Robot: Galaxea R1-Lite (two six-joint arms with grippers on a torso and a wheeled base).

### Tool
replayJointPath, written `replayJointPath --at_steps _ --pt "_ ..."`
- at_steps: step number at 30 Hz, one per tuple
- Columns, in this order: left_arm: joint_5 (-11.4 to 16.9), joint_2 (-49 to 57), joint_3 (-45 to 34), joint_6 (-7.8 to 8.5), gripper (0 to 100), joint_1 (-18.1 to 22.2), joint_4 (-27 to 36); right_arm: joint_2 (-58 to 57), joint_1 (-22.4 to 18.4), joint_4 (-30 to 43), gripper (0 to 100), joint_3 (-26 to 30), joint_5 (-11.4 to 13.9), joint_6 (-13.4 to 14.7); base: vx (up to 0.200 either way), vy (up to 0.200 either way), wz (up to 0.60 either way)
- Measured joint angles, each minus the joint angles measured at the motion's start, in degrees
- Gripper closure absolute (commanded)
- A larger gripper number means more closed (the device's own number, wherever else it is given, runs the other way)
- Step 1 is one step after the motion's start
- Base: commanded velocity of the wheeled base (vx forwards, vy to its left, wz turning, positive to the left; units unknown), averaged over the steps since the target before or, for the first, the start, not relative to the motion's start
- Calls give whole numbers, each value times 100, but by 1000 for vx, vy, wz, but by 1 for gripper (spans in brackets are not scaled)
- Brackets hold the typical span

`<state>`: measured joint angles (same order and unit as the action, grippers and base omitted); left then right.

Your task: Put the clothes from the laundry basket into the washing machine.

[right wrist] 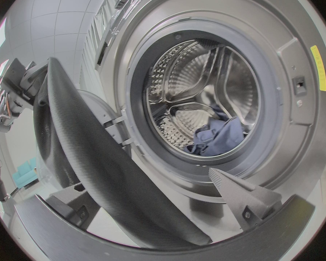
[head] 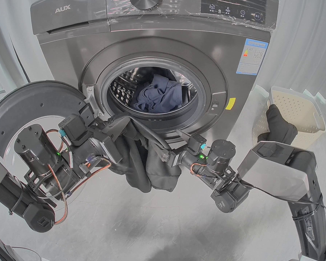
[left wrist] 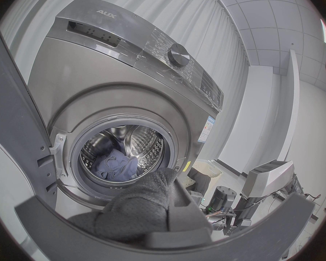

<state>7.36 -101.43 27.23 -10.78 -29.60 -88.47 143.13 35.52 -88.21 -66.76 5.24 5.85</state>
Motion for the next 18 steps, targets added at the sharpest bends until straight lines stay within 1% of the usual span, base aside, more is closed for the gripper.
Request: replayJointPath --at_steps 7,13,18 --pt "2 -4 5 0 100 16 1 -132 -101 71 0 -5 -163 -11 0 0 0" --pt "2 -12 -1 7 100 5 -2 -233 -28 161 0 -17 -163 -46 0 0 0" --pt "2 -22 -6 5 100 2 -2 -239 201 178 0 -27 -98 -73 0 0 0"
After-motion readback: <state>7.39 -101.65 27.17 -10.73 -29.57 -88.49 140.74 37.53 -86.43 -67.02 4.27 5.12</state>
